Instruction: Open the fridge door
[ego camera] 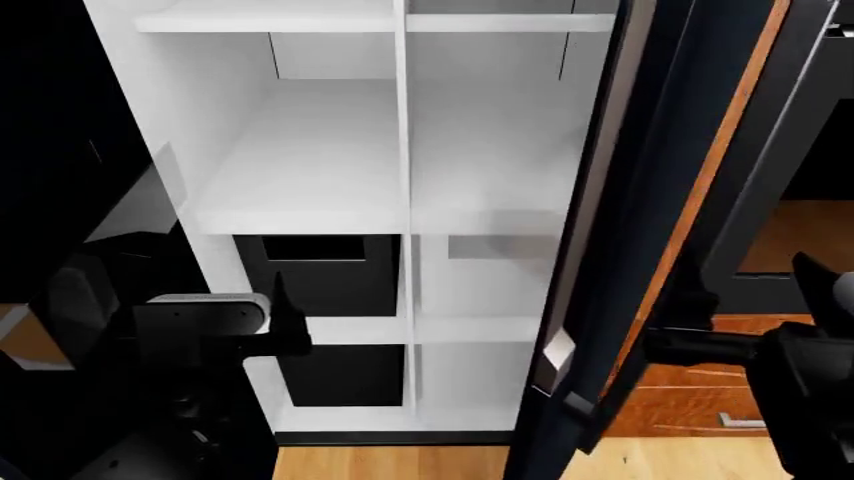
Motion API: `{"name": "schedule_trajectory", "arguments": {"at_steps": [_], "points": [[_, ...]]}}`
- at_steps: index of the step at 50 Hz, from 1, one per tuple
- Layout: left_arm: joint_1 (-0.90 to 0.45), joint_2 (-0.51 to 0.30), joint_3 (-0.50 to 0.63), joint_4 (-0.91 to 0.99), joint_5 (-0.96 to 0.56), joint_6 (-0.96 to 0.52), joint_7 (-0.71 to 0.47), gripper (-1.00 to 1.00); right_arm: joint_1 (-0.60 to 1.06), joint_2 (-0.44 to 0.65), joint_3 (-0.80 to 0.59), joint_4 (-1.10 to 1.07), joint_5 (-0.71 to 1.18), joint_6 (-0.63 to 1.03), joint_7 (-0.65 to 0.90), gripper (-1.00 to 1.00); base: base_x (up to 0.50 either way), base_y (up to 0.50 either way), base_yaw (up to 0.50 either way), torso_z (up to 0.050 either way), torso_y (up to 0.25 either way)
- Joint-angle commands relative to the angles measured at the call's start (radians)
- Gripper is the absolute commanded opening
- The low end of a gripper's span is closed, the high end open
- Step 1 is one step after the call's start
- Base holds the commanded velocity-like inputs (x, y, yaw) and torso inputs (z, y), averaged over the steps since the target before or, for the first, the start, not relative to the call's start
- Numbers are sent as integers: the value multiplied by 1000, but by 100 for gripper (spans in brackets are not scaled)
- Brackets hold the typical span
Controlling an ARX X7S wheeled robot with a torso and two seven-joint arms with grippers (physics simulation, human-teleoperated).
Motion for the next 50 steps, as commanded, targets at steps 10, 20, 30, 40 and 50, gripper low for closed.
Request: {"name": "schedule_trajectory", "arguments": {"at_steps": [10, 20, 30, 40, 50], "points": [[-3, 5, 4, 0, 2, -5, 4, 100, -19, 90, 6, 48, -107, -79, 35, 100, 4, -3, -2, 0, 0], [-6, 6, 8, 3, 4, -11, 5, 100, -5, 121, 25, -4, -201, -92, 38, 100, 0, 0, 0, 0, 0], [-9, 10, 9, 0, 7, -13, 5, 100, -55, 127, -3, 15, -379, -223, 113, 100, 0, 0, 0, 0, 0], [-13, 17, 12, -7, 7, -15, 10, 100, -63, 147, -7, -70, -476, -209, 117, 100, 0, 0, 0, 0, 0], [-12, 16, 14, -6, 8, -15, 14, 100, -51, 138, 4, -119, -571, -97, 128, 100, 0, 0, 0, 0, 0]]}}
